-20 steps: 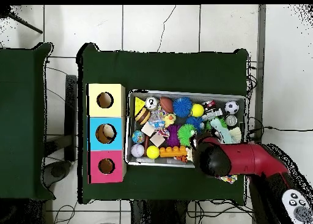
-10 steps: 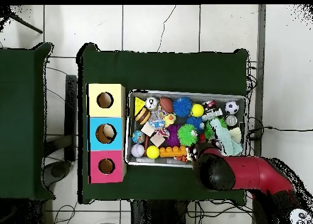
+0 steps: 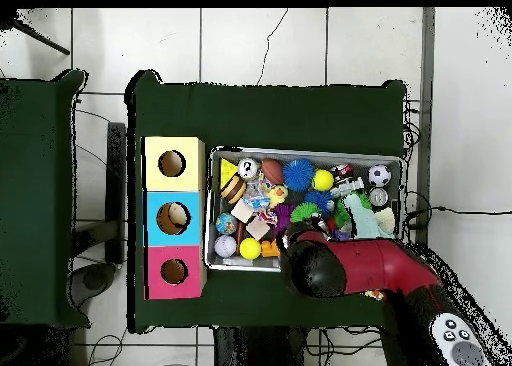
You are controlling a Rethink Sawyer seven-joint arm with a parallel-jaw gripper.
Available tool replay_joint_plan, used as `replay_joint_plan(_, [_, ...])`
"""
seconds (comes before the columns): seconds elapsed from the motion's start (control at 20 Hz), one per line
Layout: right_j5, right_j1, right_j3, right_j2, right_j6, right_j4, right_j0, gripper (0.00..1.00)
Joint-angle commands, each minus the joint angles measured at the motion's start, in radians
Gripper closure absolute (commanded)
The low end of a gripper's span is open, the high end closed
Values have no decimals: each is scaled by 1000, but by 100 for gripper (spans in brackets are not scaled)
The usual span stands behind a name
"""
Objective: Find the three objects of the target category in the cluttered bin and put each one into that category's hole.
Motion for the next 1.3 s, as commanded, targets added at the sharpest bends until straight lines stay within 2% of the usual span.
replay_joint_plan(0.05, [-30, 91, -86, 24, 81, -2, 28, 0])
replay_joint_plan(0.2, [-47, 149, -108, -21, 41, -86, 25, 0])
replay_joint_plan(0.35, [-68, 171, -91, -6, -16, -129, -33, 0])
replay_joint_plan(0.55, [-54, 171, -82, 31, -26, -122, -61, 0])
replay_joint_plan(0.8, [-54, 192, -122, 37, 29, -106, -19, 0])
replay_joint_plan(1.05, [-41, 208, -165, 55, 62, -58, 13, 0])
replay_joint_plan(1.3, [-42, 220, -203, 37, 108, -26, 59, 0])
